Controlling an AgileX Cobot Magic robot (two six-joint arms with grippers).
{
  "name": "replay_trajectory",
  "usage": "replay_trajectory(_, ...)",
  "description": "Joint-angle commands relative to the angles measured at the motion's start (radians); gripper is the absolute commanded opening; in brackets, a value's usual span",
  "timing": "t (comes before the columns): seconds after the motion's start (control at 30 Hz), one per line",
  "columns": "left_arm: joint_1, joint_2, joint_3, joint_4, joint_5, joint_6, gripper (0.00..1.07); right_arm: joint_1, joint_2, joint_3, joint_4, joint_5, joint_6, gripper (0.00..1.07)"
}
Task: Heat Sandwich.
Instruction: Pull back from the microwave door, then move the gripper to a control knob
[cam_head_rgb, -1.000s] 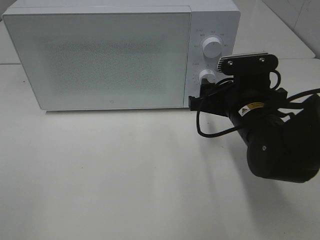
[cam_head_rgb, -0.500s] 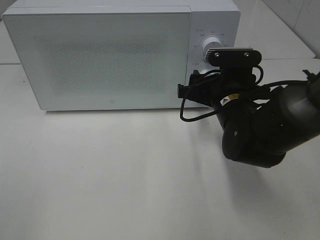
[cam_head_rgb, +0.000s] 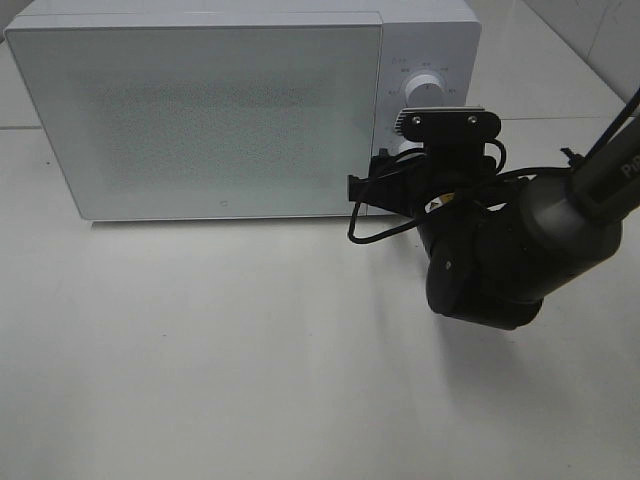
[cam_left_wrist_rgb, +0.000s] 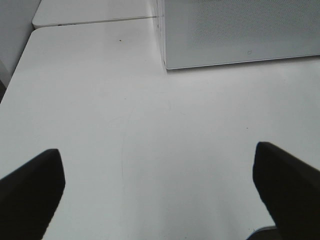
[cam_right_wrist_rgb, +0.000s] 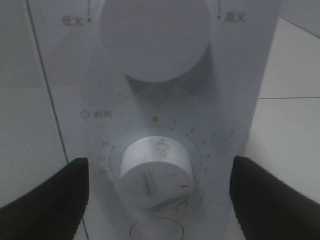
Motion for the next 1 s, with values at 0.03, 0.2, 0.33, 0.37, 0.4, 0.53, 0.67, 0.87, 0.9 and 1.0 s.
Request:
replay_trajectory(0.03, -0.003, -0.027, 0.003, -0.008, -0.002, -0.007, 0.98, -0.014, 0.001, -0.012, -0.031, -0.012, 0.009, 0.75)
replay_trajectory(0.2, -0.003, -0.027, 0.003, -0.008, -0.002, -0.007, 0.98, -0.014, 0.002, -0.013, -0.03, -0.012, 0.009, 0.75)
replay_trajectory(0.33, -0.003, -0.027, 0.003, -0.008, -0.002, -0.007, 0.98, -0.014, 0.012, -0.028, -0.033, -0.001, 0.009, 0.75)
replay_trajectory(0.37, -0.003, -0.027, 0.003, -0.008, -0.002, -0.007, 0.98, -0.014, 0.012, -0.031, -0.04, -0.001, 0.008, 0.75)
replay_trajectory(0.4, -0.003, -0.027, 0.003, -0.008, -0.002, -0.007, 0.98, -0.014, 0.012, -0.031, -0.041, -0.001, 0.008, 0.75)
replay_trajectory(0.53, -0.003, -0.027, 0.003, -0.008, -0.002, -0.007, 0.98, -0.014, 0.012, -0.031, -0.044, 0.004, 0.008, 0.75)
replay_trajectory(0.67, -0.003, -0.027, 0.003, -0.008, -0.002, -0.007, 0.98, -0.014, 0.012, -0.031, -0.045, 0.005, 0.008, 0.74)
replay_trajectory(0.87, -0.003, -0.027, 0.003, -0.008, -0.002, -0.007, 0.98, -0.014, 0.013, -0.031, -0.045, 0.016, 0.008, 0.45)
replay_trajectory(0.9, -0.003, -0.027, 0.003, -0.008, -0.002, -0.007, 0.98, -0.014, 0.013, -0.031, -0.045, 0.017, 0.008, 0.39)
replay_trajectory(1.0, -0.003, -0.027, 0.003, -0.008, -0.002, -0.007, 0.98, -0.014, 0.013, -0.031, -0.045, 0.019, 0.008, 0.18)
